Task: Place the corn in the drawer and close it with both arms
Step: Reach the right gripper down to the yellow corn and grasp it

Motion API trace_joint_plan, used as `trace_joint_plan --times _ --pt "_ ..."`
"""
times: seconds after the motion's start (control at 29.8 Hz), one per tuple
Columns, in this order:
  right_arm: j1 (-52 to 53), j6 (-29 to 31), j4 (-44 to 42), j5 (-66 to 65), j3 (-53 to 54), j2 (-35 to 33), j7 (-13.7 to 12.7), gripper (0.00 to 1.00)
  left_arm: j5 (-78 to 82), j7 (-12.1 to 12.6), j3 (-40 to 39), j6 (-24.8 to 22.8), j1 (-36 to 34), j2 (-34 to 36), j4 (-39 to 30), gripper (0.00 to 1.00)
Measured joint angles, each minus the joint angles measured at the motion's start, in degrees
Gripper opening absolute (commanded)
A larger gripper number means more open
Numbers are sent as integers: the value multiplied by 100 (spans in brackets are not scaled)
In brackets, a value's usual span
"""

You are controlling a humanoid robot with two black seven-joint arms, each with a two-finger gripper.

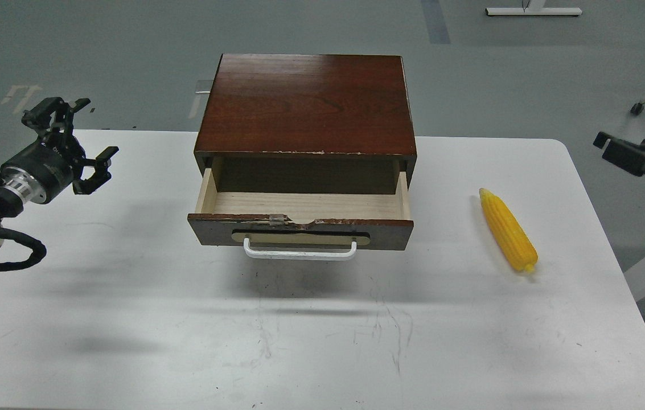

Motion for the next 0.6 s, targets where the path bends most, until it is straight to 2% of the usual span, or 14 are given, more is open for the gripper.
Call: trace_joint_plan --times 0.13,0.4,0.6 --pt "-39 -291 -87 -450 -472 309 3 91 -3 0 -9 0 0 5 0 98" --pt "-255 -313 -953 -491 -667 1400 34 91 2 -5 2 0 32 36 4 98" --pt "-249 -314 -1268 -492 -885 1832 94 85 4 -7 11 0 60 54 4 98"
